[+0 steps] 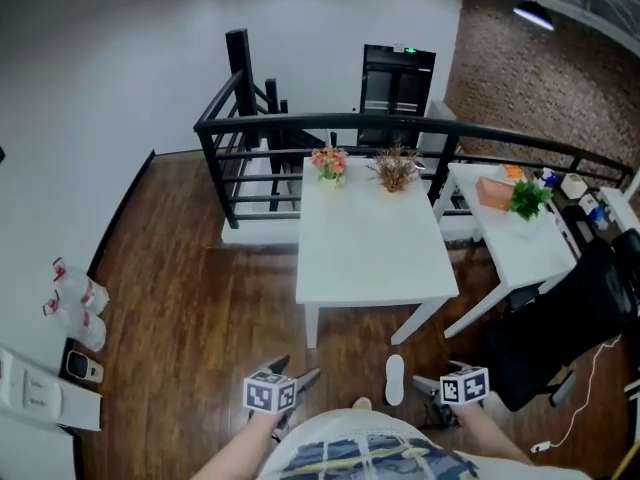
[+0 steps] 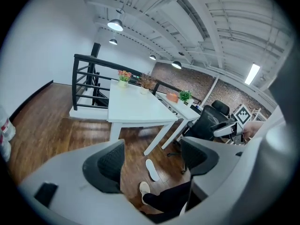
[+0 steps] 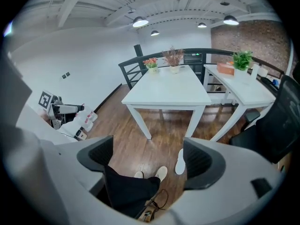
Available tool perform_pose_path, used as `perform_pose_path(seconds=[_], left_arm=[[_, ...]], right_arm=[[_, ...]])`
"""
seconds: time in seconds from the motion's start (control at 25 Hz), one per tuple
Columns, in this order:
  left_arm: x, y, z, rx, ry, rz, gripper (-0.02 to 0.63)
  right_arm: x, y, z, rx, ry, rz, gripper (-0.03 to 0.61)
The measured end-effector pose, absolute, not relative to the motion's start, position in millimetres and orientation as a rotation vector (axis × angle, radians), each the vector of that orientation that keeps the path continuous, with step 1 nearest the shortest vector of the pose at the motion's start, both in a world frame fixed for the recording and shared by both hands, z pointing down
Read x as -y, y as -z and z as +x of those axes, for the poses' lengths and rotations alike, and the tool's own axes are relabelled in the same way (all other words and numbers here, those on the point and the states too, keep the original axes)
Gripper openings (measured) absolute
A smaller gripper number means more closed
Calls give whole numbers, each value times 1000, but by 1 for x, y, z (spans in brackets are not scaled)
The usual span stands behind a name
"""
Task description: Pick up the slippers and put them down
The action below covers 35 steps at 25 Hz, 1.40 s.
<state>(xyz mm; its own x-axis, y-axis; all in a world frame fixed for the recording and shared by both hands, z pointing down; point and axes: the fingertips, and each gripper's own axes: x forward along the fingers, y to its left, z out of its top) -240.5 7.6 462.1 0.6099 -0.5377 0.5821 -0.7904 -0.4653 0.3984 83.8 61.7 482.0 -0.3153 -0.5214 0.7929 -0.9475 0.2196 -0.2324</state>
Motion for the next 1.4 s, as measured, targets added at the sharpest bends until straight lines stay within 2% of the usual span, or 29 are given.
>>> perform_pose_path(seconds=[0.52, 1.4], left_arm=[[-38, -431, -248, 972, -491, 2259, 377], [-51, -441, -252, 945, -545, 2257, 377]], right_arm=[[-102, -450, 48, 1930, -897, 1425, 480], [-120, -451, 34, 1914, -896, 1402, 479]])
